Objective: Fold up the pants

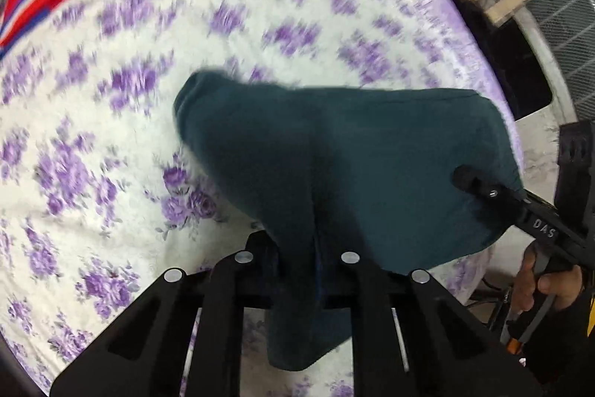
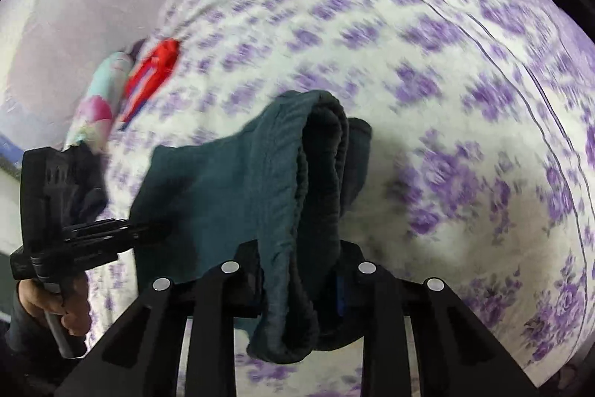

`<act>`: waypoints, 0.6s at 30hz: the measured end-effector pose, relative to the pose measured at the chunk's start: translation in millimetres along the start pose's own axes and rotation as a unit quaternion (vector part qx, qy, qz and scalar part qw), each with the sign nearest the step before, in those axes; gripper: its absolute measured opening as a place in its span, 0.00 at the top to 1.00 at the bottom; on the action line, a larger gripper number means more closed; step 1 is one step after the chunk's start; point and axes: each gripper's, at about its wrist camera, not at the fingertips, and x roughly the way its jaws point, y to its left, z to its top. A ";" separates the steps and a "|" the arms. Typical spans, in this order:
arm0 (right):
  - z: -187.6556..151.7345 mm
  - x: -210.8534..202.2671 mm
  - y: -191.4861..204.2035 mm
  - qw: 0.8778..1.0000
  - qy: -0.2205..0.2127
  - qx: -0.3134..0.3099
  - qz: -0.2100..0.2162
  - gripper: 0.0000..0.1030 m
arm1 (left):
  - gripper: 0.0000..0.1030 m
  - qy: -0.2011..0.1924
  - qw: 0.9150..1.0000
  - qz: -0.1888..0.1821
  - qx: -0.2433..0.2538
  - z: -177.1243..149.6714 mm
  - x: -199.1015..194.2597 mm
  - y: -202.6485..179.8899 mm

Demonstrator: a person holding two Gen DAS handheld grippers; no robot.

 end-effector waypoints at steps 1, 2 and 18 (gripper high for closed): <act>1.5 -1.1 7.1 1.000 -0.002 -0.008 0.007 0.75 | 0.88 -0.006 1.000 0.000 0.002 -1.7 -7.8 1.8; 4.7 0.3 18.5 1.000 -0.003 -0.019 0.015 0.75 | 0.88 -0.017 1.000 0.003 0.002 -2.5 -17.9 4.1; 47.3 138.9 129.7 0.988 0.081 -0.125 -0.041 0.32 | 0.70 -0.046 0.976 0.138 -0.165 -68.9 -68.0 169.9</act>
